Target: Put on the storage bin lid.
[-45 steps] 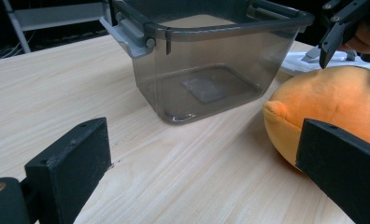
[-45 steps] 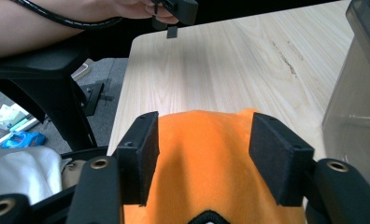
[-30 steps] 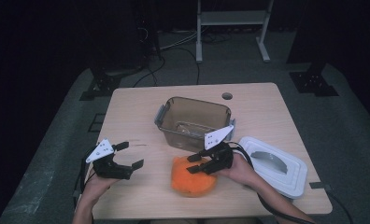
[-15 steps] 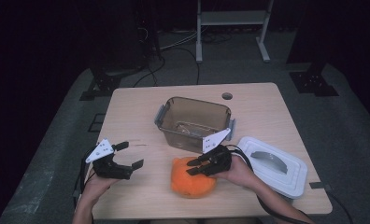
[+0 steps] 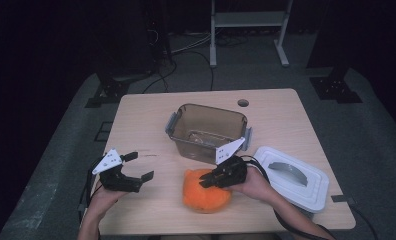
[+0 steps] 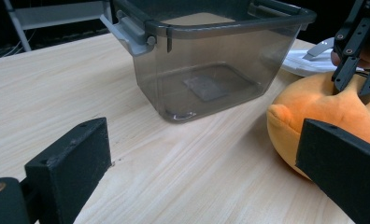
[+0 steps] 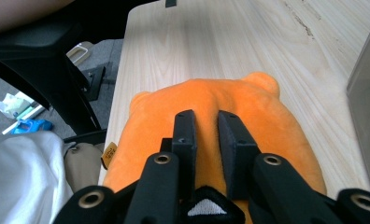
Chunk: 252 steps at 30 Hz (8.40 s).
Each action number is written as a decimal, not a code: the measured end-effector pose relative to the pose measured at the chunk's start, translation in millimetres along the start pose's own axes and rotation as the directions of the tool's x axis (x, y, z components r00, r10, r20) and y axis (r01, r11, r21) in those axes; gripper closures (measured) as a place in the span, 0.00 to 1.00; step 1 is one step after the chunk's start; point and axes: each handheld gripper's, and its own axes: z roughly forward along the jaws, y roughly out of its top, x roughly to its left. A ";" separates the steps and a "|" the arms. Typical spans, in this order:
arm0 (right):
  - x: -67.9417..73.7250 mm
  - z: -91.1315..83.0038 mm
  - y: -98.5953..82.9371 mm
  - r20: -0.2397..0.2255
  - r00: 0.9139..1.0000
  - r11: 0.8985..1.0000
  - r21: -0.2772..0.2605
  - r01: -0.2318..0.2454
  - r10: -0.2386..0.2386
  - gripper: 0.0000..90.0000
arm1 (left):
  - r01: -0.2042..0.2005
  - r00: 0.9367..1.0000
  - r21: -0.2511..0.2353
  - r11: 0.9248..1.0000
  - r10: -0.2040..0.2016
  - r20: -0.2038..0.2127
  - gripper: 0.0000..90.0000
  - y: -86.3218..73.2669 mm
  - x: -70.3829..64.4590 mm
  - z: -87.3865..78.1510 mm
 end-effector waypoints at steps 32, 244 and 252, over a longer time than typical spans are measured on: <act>2.4 -2.8 17.2 0.002 1.000 1.000 -0.021 -0.008 0.008 0.93 | 0.003 1.000 0.004 1.000 -0.003 -0.012 0.03 -1.2 1.6 -1.7; -128.8 -15.2 95.9 0.277 0.934 0.962 0.086 -0.258 0.225 0.94 | 0.015 1.000 -0.015 1.000 -0.015 -0.016 0.03 -3.2 3.7 -7.8; -130.2 -15.7 93.3 0.262 0.933 0.957 0.085 -0.277 0.247 0.91 | 0.009 1.000 -0.012 1.000 -0.009 -0.016 0.03 -2.8 4.0 -8.1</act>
